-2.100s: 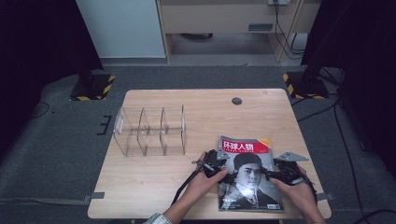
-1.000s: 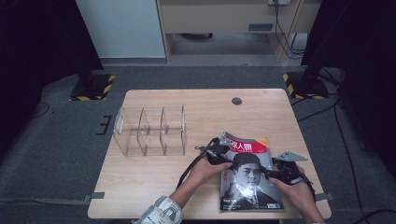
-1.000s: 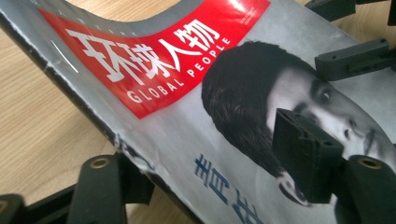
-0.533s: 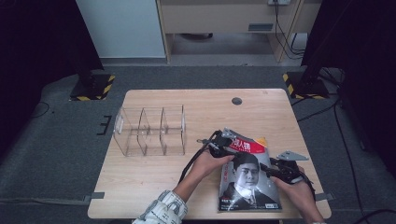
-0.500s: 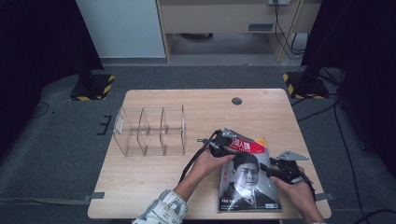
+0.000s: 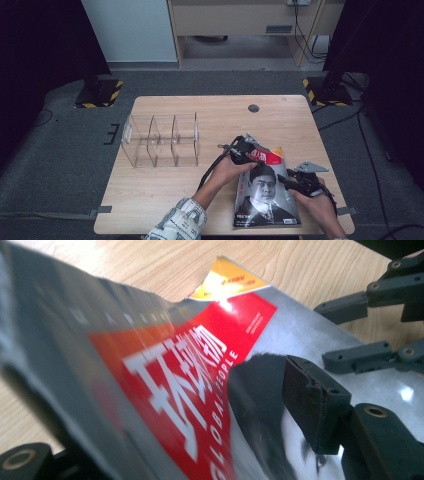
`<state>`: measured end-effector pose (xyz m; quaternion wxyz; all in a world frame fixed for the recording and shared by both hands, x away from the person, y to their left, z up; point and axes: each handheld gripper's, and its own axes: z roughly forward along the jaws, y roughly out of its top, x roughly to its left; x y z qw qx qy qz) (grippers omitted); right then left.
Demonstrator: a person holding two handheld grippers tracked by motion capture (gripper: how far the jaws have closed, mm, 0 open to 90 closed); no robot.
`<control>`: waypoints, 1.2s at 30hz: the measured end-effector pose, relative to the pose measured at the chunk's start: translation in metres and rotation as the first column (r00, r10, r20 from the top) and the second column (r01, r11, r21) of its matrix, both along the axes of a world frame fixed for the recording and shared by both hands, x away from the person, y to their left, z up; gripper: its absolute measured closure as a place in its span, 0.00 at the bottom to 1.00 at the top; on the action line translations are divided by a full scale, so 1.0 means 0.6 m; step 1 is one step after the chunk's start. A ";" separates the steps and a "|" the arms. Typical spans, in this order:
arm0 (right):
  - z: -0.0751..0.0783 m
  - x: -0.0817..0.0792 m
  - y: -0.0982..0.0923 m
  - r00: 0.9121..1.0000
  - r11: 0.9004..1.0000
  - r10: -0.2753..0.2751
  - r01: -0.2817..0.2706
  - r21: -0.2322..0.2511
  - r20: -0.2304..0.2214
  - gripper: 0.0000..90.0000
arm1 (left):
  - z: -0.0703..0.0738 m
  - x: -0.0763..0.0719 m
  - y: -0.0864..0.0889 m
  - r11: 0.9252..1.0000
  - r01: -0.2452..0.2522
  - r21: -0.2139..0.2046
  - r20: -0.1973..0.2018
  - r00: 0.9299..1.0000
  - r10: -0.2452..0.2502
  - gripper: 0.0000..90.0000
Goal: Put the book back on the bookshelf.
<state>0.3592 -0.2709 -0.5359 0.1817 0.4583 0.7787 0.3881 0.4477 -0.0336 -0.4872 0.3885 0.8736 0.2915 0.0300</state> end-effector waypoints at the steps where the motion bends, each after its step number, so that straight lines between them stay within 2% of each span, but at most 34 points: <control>1: 0.000 0.000 0.000 1.000 1.000 0.003 -0.003 0.003 -0.002 0.59 | 0.002 0.003 -0.003 1.000 0.008 0.009 0.000 1.000 -0.008 0.51; 5: 0.000 0.000 0.001 1.000 1.000 0.008 -0.008 -0.002 0.001 0.59 | 0.006 0.007 -0.006 1.000 0.009 0.011 -0.004 1.000 -0.009 0.59; 10: 0.000 -0.002 0.005 1.000 1.000 0.014 -0.014 -0.026 0.019 0.59 | 0.004 0.006 -0.007 1.000 0.021 0.022 -0.014 1.000 -0.020 0.61; 17: 0.000 -0.002 0.004 1.000 1.000 0.016 -0.015 -0.025 0.018 0.59 | 0.009 0.006 -0.004 1.000 0.021 0.020 -0.041 0.999 -0.020 0.69; 23: 0.000 -0.001 0.004 1.000 1.000 0.017 -0.017 -0.023 0.016 0.59 | 0.014 0.005 -0.004 1.000 0.015 0.017 -0.040 0.999 -0.014 0.74; 27: 0.000 -0.001 0.004 1.000 1.000 0.018 -0.017 -0.023 0.018 0.58 | 0.015 0.007 0.000 1.000 0.000 -0.021 -0.072 0.997 -0.002 0.78; 36: 0.000 -0.001 0.004 1.000 1.000 0.013 -0.012 -0.025 0.018 0.57 | 0.020 0.007 0.005 1.000 -0.016 -0.018 -0.065 0.998 0.014 0.88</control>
